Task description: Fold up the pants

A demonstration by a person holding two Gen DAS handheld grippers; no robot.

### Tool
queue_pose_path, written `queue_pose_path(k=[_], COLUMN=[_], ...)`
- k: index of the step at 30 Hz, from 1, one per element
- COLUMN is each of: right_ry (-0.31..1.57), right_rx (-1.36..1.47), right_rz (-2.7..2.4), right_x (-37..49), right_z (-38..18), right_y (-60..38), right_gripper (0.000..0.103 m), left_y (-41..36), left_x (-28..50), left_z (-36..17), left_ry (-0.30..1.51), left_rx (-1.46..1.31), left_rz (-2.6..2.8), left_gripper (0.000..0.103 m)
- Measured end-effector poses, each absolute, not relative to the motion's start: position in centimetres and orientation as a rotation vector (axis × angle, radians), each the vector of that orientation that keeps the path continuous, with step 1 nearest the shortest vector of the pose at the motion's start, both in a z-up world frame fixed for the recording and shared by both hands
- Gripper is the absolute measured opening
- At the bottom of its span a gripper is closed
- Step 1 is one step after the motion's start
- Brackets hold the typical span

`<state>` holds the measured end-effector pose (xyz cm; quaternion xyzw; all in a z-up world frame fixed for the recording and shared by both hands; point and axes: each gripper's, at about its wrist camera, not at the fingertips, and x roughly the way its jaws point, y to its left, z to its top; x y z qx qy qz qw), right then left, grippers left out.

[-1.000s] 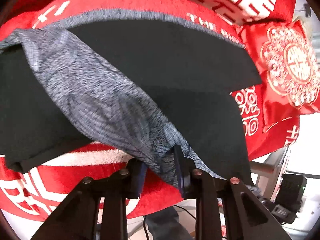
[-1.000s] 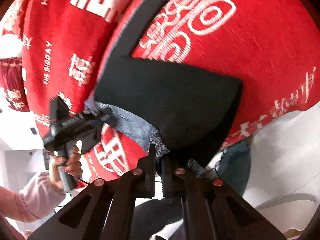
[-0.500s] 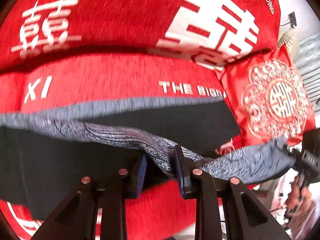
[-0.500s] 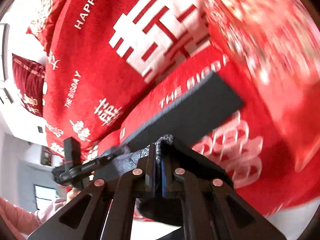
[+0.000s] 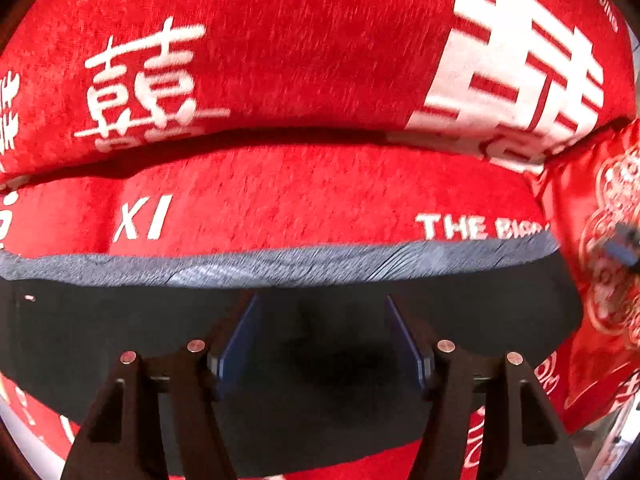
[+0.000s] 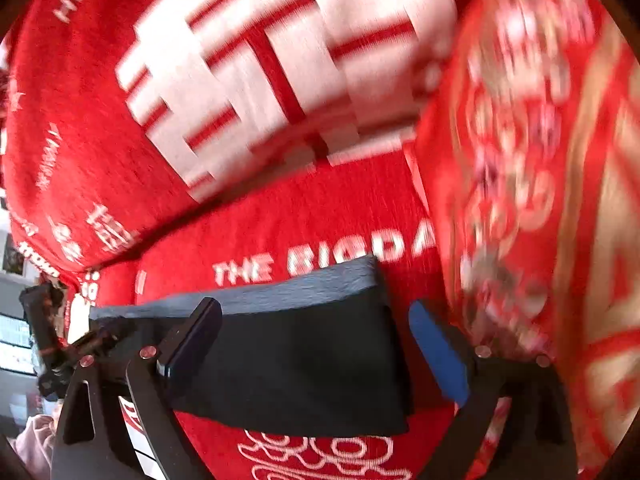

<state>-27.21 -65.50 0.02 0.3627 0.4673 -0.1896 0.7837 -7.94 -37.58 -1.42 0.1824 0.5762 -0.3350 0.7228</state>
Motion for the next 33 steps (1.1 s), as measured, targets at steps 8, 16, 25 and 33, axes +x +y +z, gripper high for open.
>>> queue_pose_path(k=[8,16,25,33], right_ry=[1.151,1.059,1.19,1.056], right_rx=[0.919,1.095,1.009,0.818], right_rz=[-0.507,-0.564,-0.578,-0.489], right_x=[-31.9,-33.5,-35.0,-30.4], right_z=[-3.5,-7.9,-7.8,-1.6], right_y=[-60.3,-61.2,-60.6,-60.8], right_gripper=[0.066,0.013,0.039,0.039], left_y=[-36.2,-35.6,-34.7,-38.0], left_x=[-9.7,-10.9,-11.5,-8.7], left_z=[-5.6,-7.1,-7.0,-5.3], left_ry=[1.367,1.358,1.368,1.253], left_rx=[0.483,0.534,0.581,0.546], left_rz=[-0.664,-0.658,-0.652,-0.602], left_gripper=[0.065,0.065,0.081,0.081])
